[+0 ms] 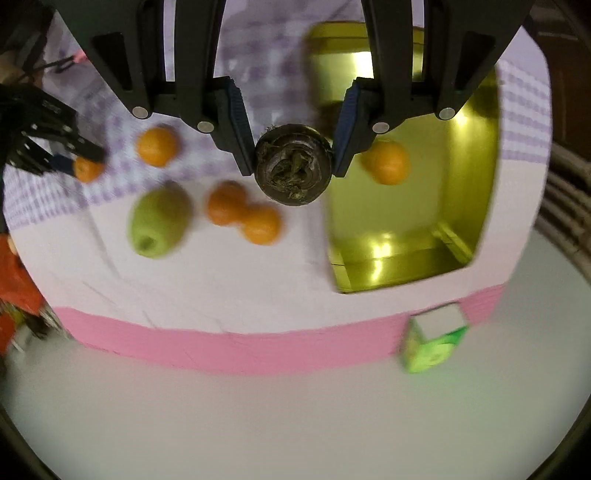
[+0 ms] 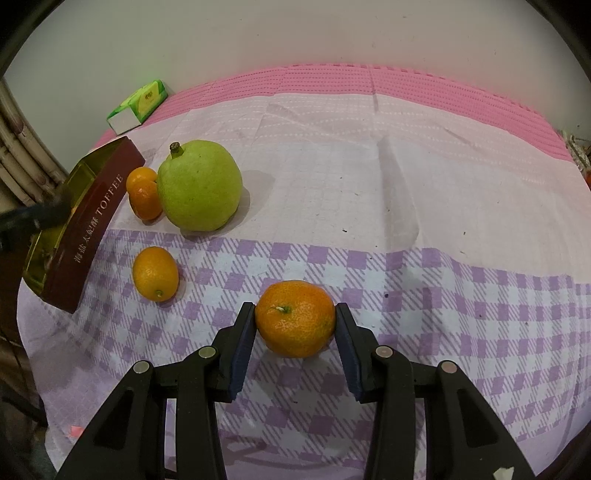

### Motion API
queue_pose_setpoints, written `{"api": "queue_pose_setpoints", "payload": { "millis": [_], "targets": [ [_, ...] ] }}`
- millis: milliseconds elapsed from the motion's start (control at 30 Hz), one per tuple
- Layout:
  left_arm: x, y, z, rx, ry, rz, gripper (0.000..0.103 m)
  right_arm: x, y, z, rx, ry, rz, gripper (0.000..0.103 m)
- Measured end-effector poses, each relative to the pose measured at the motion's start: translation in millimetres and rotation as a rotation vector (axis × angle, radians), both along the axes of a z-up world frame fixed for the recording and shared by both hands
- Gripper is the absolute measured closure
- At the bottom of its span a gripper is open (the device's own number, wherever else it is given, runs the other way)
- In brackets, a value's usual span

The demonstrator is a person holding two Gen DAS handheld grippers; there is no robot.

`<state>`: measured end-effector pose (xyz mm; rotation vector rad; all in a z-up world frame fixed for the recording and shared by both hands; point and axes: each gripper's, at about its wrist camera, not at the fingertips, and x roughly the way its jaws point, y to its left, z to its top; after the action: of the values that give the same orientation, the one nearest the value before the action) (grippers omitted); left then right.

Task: Organize fruits
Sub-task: 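Carry the dark fruit into the tin with the left gripper and release while the right gripper holds the orange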

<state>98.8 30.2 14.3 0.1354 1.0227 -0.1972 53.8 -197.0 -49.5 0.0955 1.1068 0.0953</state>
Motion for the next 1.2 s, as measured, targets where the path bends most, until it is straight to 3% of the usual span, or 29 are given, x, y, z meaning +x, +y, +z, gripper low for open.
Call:
{"api": "queue_pose_setpoints", "payload": {
  "millis": [267,500,1200],
  "targets": [
    [28,83,-10,0.059,0.01,0.181,0.06,0,3,-3,-0.013,0.003,-0.003,0.063],
    [41,134,-38,0.028,0.091,0.294,0.06,1,5,-4,-0.026,0.003,-0.007,0.063],
    [50,129,-68,0.076,0.145,0.246,0.059,3,7,-4,-0.049,0.001,-0.018,0.063]
  ]
}}
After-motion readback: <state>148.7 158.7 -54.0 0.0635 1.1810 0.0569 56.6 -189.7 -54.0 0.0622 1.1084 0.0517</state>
